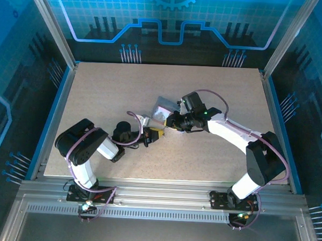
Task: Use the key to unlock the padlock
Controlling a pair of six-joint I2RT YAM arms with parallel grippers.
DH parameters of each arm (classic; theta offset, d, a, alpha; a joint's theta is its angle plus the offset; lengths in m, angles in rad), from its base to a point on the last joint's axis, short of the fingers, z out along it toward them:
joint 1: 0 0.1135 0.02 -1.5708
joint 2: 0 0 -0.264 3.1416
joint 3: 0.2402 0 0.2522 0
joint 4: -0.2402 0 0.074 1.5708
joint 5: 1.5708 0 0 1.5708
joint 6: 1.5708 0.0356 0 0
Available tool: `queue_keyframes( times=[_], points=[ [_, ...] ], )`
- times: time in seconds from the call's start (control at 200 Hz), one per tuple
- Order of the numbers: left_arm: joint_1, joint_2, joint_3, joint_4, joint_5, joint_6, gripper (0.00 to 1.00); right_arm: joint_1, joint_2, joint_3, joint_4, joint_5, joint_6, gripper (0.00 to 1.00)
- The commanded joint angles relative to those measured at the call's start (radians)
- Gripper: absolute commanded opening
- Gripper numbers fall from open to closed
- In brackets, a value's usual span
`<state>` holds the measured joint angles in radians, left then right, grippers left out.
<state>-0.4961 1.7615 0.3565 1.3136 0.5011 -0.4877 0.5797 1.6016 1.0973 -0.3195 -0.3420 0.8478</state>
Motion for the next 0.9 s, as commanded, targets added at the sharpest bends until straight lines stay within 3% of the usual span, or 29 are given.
queue_keyframes(
  times=[0.0,0.895],
  points=[
    [-0.014,-0.053,0.007,0.085,-0.026,-0.009,0.0,0.004,-0.015,-0.017,0.046,-0.089,0.018,0.0],
    [-0.015,-0.014,-0.023,0.085,-0.105,0.038,0.0,-0.018,-0.037,-0.023,0.025,-0.099,0.044,0.0]
  ],
)
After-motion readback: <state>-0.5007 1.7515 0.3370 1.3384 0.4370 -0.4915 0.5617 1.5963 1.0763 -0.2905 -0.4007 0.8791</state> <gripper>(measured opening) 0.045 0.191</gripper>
